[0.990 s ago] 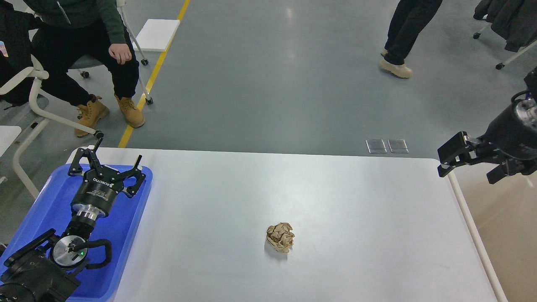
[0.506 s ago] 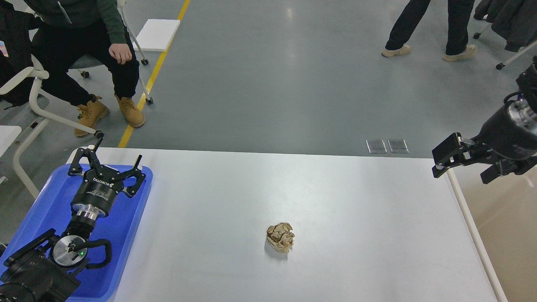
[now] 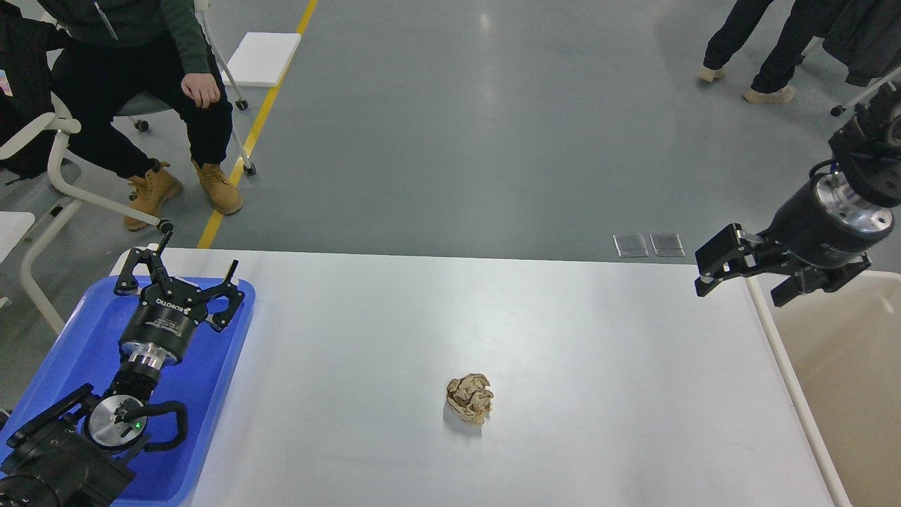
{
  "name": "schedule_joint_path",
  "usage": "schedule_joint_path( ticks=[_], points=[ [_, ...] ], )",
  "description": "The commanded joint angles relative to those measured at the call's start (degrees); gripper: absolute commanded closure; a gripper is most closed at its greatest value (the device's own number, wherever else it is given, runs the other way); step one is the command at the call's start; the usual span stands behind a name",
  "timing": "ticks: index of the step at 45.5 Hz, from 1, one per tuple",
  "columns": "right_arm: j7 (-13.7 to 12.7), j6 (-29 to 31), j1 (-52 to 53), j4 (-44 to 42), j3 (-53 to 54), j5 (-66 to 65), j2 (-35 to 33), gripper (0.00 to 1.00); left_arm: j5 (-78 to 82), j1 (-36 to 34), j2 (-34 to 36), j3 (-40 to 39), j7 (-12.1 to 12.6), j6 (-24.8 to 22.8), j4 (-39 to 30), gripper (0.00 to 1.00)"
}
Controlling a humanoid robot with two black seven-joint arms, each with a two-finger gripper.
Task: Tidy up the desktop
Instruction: 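Swing the right gripper over the table toward the crumpled paper ball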
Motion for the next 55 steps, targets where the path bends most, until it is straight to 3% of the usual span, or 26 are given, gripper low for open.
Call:
schedule_joint_path(
  ticks=[1,12,21,28,32,41,55],
  points=[
    [0.0,0.0,-3.5,-5.7,5.5,3.3,6.2,0.00,0.0,0.0,0.0,0.0,0.0,0.0,0.0,0.01],
    [0.0,0.0,-4.0,-12.9,6.0,8.0,12.7,0.00,0.0,0.0,0.0,0.0,0.0,0.0,0.0,0.01],
    [0.0,0.0,-5.1,-13.1,6.4,8.5,20.9,0.00,0.0,0.0,0.0,0.0,0.0,0.0,0.0,0.01],
    [0.1,-7.1,-6.1,-14.0,6.4,7.7,29.4,0.00,0.0,0.0,0.0,0.0,0.0,0.0,0.0,0.01],
    [0.2,-7.6,-8.0,-17.3,6.5,7.7,33.8,0.00,0.0,0.0,0.0,0.0,0.0,0.0,0.0,0.01],
    [0.4,-7.5,-17.5,-29.8,6.7,7.5,33.8,0.00,0.0,0.0,0.0,0.0,0.0,0.0,0.0,0.01],
    [0.7,-7.6,-26.7,-30.9,16.6,6.4,33.8,0.00,0.0,0.0,0.0,0.0,0.0,0.0,0.0,0.01]
  ],
)
